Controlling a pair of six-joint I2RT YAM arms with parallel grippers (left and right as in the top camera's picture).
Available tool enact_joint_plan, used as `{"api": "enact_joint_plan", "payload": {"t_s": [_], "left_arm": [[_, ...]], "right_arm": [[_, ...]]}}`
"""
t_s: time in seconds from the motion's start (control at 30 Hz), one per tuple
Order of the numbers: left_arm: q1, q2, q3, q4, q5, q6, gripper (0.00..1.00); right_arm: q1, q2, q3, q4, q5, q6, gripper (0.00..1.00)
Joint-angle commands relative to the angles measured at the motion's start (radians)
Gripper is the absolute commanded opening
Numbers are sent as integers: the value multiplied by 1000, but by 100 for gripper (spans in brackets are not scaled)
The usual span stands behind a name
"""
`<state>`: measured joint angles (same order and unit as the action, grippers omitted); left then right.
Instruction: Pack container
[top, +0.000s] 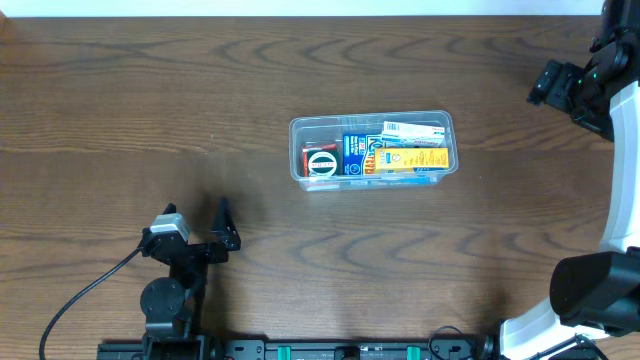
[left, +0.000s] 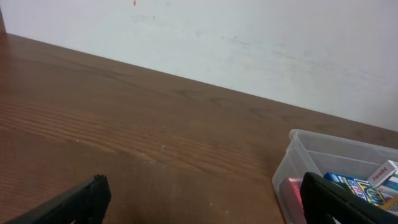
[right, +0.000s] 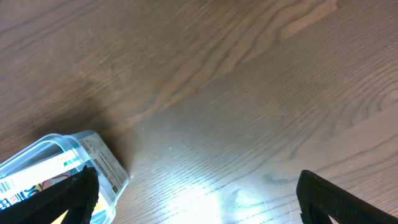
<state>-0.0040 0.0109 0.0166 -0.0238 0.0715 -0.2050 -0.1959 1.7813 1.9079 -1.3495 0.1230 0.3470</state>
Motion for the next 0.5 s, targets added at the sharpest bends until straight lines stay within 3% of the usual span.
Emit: {"api": "enact_joint_plan", "payload": {"t_s": [0.0, 0.23, 0.47], "left_arm": [[-4, -7, -13, -41, 11, 14, 98], [-4, -7, -13, -41, 11, 14, 98], [-4, -7, -13, -41, 11, 14, 98]], "right_arm": [[-5, -7, 1, -1, 0, -4, 99], [120, -161, -28, 3, 0, -4, 99], [366, -468, -282, 45, 0, -4, 99]]}}
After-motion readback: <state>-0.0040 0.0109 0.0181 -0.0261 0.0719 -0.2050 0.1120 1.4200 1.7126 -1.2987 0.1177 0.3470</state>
